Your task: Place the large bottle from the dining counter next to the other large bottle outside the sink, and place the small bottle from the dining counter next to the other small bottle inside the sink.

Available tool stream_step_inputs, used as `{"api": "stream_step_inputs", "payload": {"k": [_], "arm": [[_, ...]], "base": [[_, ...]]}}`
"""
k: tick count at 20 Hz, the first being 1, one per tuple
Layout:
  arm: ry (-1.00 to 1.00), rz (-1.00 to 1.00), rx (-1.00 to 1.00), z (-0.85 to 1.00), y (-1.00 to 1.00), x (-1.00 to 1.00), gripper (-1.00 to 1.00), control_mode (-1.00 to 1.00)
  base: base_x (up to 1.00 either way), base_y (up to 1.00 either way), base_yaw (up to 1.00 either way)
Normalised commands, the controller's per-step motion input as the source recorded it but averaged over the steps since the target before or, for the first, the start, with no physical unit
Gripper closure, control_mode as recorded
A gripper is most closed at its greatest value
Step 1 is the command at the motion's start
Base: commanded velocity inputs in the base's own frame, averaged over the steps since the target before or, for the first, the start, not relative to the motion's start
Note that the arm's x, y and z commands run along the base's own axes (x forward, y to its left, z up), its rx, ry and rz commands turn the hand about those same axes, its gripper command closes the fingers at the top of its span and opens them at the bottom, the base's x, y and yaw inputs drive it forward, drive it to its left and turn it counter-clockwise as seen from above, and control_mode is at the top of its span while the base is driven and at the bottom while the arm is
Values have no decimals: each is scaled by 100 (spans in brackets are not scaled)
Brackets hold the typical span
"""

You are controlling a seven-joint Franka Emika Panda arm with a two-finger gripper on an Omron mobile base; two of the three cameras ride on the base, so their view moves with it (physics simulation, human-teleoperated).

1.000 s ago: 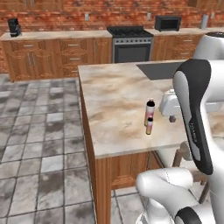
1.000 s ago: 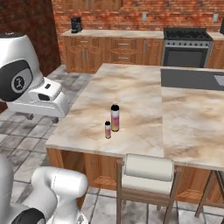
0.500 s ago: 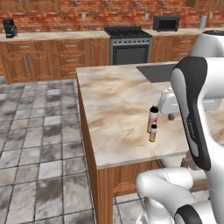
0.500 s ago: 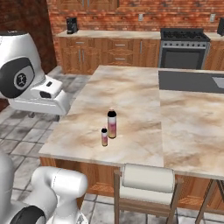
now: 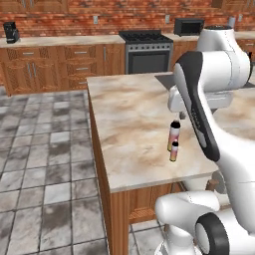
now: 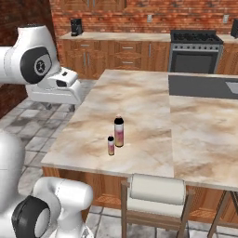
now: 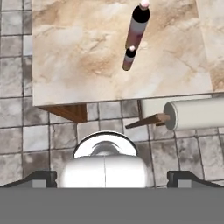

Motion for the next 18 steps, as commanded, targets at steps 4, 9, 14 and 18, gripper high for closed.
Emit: {"api": "stream_step_inputs", "payload": {"k": [4,9,14,18], "arm": [[7,-4,-2,3,-16,36,-100,-100],[2,-6,0,-31,-44,1,-100,-100],[2,-4,0,-29,-27,6,-100,-100],[0,-3,0,-22,-2,30,-100,-100]], "base": [[0,0,0],[0,0,0],[0,0,0],[0,0,0]]}}
